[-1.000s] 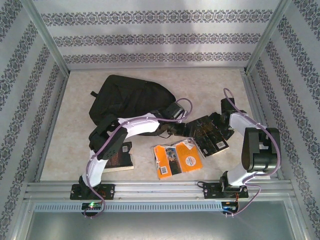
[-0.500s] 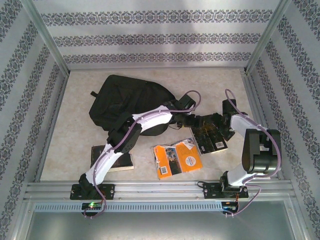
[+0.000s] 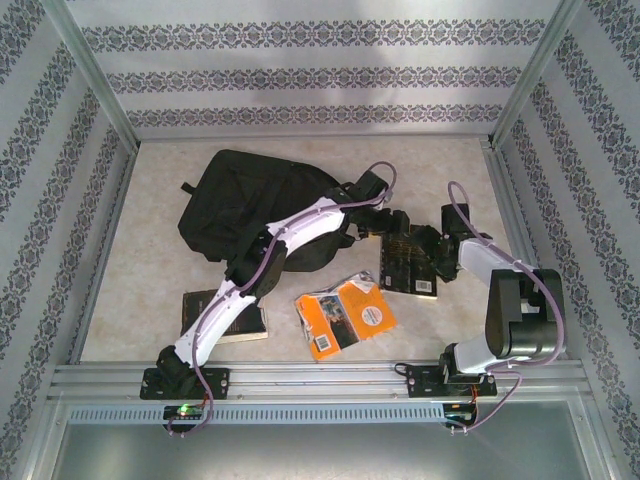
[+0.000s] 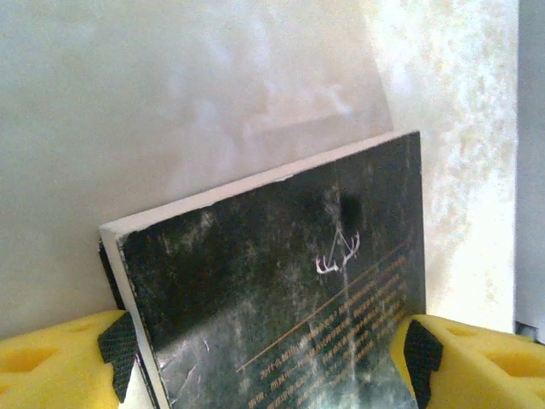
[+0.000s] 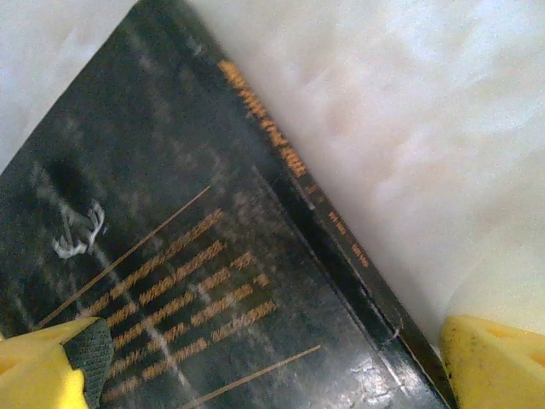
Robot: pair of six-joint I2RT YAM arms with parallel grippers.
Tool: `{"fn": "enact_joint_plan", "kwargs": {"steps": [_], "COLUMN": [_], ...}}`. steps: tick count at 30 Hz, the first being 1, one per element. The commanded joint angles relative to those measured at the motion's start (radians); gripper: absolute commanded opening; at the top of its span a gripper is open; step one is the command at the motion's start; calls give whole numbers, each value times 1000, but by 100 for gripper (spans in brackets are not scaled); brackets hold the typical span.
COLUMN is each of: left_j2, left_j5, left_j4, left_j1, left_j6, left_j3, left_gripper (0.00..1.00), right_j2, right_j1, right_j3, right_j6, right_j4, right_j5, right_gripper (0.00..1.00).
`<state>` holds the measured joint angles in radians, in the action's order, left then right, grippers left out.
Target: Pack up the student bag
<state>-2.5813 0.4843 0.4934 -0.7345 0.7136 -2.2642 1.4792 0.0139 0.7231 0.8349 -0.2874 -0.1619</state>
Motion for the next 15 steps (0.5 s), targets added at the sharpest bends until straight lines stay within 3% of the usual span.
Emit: {"fn": "enact_joint_plan", "kwargs": {"steps": [1, 4, 9, 12, 15], "left_j2": [89, 164, 242, 261, 255], "left_j5": [-86, -151, -231, -215, -170], "left_j4": [79, 93, 134, 135, 121], "left_j1": [17, 27, 30, 31, 30], "left_j6": [-87, -130, -196, -216, -215], "left_j3": [61, 132, 208, 252, 283], "left_gripper": [85, 86, 87, 87, 84], "right_j2": [-27, -36, -1, -13, -64], "right_j1": [-52, -65, -143, -183, -160], "right_j3": [-30, -29, -29, -14, -41], "right_j6": [37, 40, 75, 38, 14], "right_j4": [45, 12, 62, 20, -12], "right_j5": [-220, -189, -250, -204, -103], "right_gripper": [98, 98, 98, 98, 97]}}
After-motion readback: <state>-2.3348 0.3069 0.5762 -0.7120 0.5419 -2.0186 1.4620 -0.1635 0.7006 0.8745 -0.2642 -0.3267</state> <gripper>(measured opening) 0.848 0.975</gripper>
